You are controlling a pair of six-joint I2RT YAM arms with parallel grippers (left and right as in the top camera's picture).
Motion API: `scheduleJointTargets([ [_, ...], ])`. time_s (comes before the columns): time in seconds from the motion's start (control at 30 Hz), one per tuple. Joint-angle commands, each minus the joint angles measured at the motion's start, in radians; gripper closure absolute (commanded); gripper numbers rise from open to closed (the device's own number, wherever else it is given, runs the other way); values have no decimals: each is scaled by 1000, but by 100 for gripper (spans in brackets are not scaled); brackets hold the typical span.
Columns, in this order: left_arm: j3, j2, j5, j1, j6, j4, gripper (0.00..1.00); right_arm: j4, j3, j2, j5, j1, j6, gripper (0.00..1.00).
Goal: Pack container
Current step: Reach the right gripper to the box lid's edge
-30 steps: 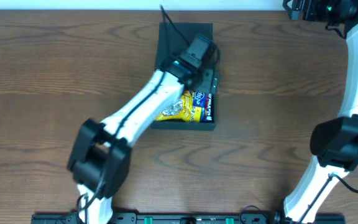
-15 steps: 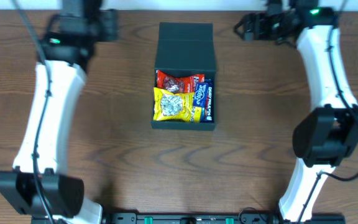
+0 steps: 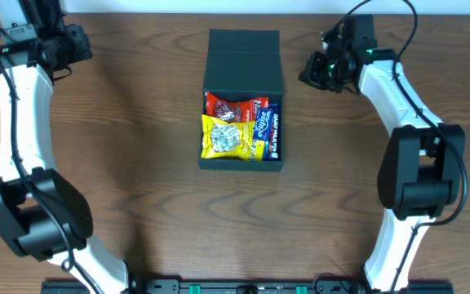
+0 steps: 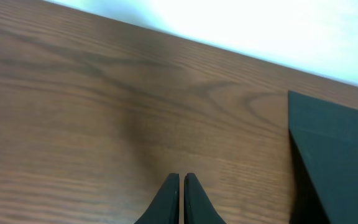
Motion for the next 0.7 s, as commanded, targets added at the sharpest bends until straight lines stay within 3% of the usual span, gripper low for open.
scheduleJointTargets([
  [0.0, -3, 11, 73, -16, -17, 11, 94, 44, -51, 10, 2, 8, 47, 99],
  [0.2, -3, 13, 73, -41, -17, 15, 94, 177, -138, 25, -45, 13, 109, 99],
  [0.47, -3, 12, 73, -43, -17, 14, 94, 323, -144, 137, -204, 53, 139, 99],
  [0.67, -3, 12, 77, -43, -17, 14, 94, 419, -144, 173, -207, 86, 163, 99],
])
